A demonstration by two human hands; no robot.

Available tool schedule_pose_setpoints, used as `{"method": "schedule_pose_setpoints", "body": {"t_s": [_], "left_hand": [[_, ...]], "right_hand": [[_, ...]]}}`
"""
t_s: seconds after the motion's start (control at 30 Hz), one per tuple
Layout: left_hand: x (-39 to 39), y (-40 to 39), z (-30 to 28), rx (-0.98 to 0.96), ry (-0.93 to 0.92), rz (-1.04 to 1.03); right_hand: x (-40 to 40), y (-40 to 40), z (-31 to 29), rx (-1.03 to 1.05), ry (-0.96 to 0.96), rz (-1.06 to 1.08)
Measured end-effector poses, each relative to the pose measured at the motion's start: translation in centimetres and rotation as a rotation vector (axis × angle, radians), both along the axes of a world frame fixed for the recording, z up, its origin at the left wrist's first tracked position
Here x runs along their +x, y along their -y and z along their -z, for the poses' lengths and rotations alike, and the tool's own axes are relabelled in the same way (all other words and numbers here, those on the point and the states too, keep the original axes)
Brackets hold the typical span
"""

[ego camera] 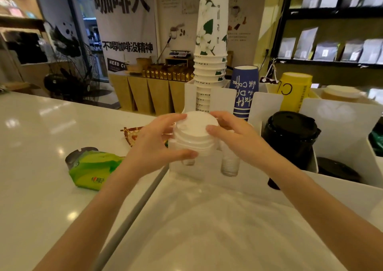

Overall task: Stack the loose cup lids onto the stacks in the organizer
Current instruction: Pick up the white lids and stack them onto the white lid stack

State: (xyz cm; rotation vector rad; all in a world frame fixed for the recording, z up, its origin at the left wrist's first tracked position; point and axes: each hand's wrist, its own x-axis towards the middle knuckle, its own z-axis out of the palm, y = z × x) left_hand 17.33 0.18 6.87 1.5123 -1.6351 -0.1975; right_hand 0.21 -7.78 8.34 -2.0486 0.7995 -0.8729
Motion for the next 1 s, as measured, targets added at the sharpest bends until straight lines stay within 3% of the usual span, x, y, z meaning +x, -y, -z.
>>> {"method": "schedule_pose_setpoints", "body": {"t_s": [0.3,0.73,1.0], "left_hand": [[0.8,5.1,0.2,-0.069,-0.096,-0.135],[1.3,6.8,2.6,0.06,0.207,-0.276],[1.3,6.7,2.7,0.096,0.217,-0.266]], "right_hand": [[2.8,5.2,-2.4,-0.133,-0.142,0.038],[4.2,7.5,-0.2,-0.271,-0.664,0.074],[4.3,7.5,-0.2,-0.317,-0.704,0.074]]}}
